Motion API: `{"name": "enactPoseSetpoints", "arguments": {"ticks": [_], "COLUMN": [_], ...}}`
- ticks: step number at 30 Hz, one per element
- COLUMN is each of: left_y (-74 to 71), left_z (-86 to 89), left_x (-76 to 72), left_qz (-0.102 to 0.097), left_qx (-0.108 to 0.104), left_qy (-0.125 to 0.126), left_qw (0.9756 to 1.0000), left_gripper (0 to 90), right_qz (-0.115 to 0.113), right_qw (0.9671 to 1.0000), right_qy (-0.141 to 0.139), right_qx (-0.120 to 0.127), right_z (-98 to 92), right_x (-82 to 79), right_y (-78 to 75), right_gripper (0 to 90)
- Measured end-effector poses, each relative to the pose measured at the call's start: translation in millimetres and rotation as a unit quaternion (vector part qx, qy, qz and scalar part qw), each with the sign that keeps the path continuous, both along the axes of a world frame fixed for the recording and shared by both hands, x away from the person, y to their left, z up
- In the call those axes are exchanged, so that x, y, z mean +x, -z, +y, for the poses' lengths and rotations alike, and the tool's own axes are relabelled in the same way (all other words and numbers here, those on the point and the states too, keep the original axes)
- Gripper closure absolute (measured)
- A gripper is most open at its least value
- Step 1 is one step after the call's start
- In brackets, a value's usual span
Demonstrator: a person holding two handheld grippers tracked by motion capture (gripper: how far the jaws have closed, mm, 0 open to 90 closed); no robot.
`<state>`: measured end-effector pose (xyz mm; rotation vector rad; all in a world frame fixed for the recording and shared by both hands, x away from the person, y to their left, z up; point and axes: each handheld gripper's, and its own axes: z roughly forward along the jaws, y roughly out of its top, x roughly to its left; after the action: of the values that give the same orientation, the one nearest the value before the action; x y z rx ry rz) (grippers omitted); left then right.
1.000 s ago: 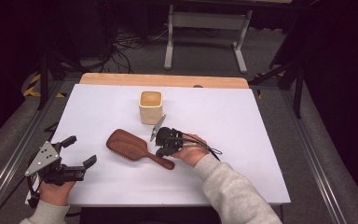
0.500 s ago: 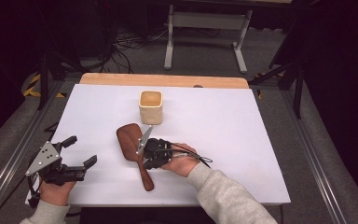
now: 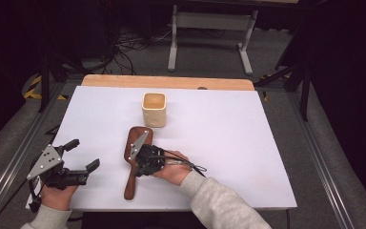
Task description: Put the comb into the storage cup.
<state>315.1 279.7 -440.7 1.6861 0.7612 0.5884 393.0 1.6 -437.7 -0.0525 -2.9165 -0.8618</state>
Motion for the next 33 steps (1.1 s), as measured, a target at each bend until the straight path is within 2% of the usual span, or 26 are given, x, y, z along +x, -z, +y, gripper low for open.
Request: {"name": "enactPoseSetpoints", "arguments": {"ticks": [7, 10, 13, 14, 16, 20, 22, 23, 24, 25, 30, 33], "left_y": [-0.1, -1.0, -1.5, -2.1, -2.5, -3.3, -6.5, -6.5, -8.9, -10.4, -16.9, -20.2], "left_z": [0.1, 1.1, 0.4, 0.3, -1.5, -7.5, -12.5, -12.5, -16.4, -19.4, -33.3, -40.5], "left_x": [0.1, 1.2, 1.4, 1.8, 3.1, 3.0, 1.9, 1.9, 2.0, 2.0, 2.0, 3.1], "left_qz": [0.004, 0.008, 0.013, 0.016, 0.023, 0.035, 0.047, 0.047, 0.058, 0.062, 0.073, 0.079], "left_qx": [0.001, 0.001, 0.000, 0.001, 0.001, 0.010, 0.017, 0.017, 0.023, 0.030, 0.051, 0.059], "left_qy": [0.000, 0.006, 0.007, 0.013, 0.020, 0.032, 0.037, 0.037, 0.044, 0.046, 0.063, 0.067], "left_qw": [1.0000, 0.9999, 0.9999, 0.9998, 0.9995, 0.9988, 0.9981, 0.9981, 0.9971, 0.9965, 0.9940, 0.9929], "left_gripper": [1.6, 1.7, 1.5, 1.4, 0.9, 0.2, 0.2, 0.2, 0.2, 0.1, 0.0, 0.1], "right_qz": [-0.024, -0.032, -0.031, -0.030, -0.029, -0.039, -0.050, -0.050, -0.052, -0.057, -0.073, -0.086], "right_qw": [0.9994, 0.9990, 0.9990, 0.9987, 0.9984, 0.9966, 0.9933, 0.9933, 0.9921, 0.9895, 0.9785, 0.9714], "right_qy": [0.016, 0.026, 0.025, 0.027, 0.030, 0.040, 0.055, 0.055, 0.060, 0.072, 0.114, 0.134], "right_qx": [0.020, 0.018, 0.021, 0.032, 0.037, 0.060, 0.088, 0.088, 0.096, 0.112, 0.156, 0.176], "right_z": [19.8, 23.3, 22.4, 17.9, 16.0, 0.4, -18.8, -18.8, -24.4, -36.2, -74.7, -91.8], "right_x": [-2.7, -2.2, -2.0, -1.8, -2.3, -2.7, -2.8, -2.8, -2.9, -3.3, -5.5, -8.0], "right_y": [3.7, 4.4, 4.1, -0.9, -3.0, -17.0, -29.2, -29.2, -32.2, -37.7, -52.1, -57.5], "right_gripper": [89.8, 89.6, 88.5, 88.2, 87.9, 85.2, 80.4, 80.4, 78.7, 74.5, 50.3, 29.7]}}
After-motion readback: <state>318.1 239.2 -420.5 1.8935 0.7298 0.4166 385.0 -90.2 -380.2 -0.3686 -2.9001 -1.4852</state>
